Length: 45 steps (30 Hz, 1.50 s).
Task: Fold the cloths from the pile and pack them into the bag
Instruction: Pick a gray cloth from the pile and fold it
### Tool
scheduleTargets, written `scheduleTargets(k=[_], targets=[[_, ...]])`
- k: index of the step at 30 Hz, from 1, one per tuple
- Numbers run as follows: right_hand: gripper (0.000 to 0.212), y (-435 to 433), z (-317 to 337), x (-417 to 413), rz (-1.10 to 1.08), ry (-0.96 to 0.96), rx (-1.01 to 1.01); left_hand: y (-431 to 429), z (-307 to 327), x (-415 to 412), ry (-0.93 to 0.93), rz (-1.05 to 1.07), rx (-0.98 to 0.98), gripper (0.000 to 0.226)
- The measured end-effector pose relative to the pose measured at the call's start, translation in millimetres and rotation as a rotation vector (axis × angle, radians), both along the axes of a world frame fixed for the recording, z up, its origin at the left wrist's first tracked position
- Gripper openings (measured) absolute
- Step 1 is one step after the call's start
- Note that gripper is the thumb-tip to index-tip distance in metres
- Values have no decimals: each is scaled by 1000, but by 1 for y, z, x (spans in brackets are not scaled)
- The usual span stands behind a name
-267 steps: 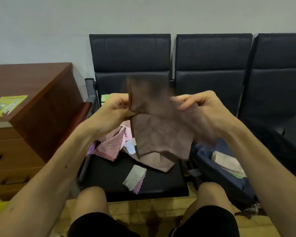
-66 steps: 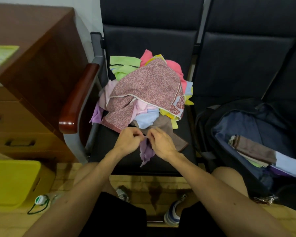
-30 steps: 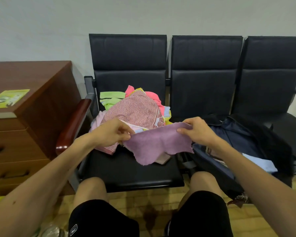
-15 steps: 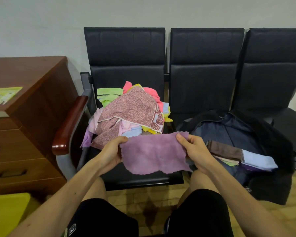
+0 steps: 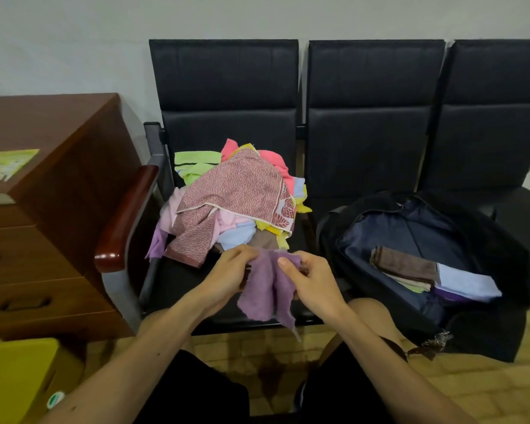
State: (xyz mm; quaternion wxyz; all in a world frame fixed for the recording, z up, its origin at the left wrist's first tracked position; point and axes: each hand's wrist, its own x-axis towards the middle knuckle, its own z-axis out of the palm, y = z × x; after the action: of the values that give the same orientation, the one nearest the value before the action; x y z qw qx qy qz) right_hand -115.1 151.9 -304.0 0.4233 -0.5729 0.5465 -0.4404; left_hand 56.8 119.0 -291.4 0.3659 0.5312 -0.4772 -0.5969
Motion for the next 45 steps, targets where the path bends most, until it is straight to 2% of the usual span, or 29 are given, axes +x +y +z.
scheduleTargets(k=[11,19,24,25,28,33,37,39,42,43,45], targets=[[15,-3,-7,13,-32,30,25,4,-2,-9,-13,-56,-23,26],[14,-1,-3,11,-170,-38,-2,10,0,-11,-24,-96,-61,33],[14,5,-3,16,-38,-10,-15,13,0,-12,10,-109,-56,31],[17,7,-2,15,-20,-13,-3,13,0,-12,30,-108,-48,33],[33,10,0,13,36,-43,46,13,-2,-10,21,-89,-57,66],[36,9,-3,7,97,-6,44,13,-8,-8,-86,-97,-143,46],[35,4,-4,1,114,13,47,10,-8,-9,-109,-107,-141,29],[28,3,-3,-2,102,-17,41,8,-8,-8,-113,-98,-151,17],[10,3,0,-9,-41,-40,-53,6,-1,-9,-70,-52,-143,18],[12,1,0,-13,-121,-42,-67,5,1,-10,-36,-46,-136,20],[42,-2,-1,-18,-197,-121,50,4,5,-9,77,-47,-104,25]])
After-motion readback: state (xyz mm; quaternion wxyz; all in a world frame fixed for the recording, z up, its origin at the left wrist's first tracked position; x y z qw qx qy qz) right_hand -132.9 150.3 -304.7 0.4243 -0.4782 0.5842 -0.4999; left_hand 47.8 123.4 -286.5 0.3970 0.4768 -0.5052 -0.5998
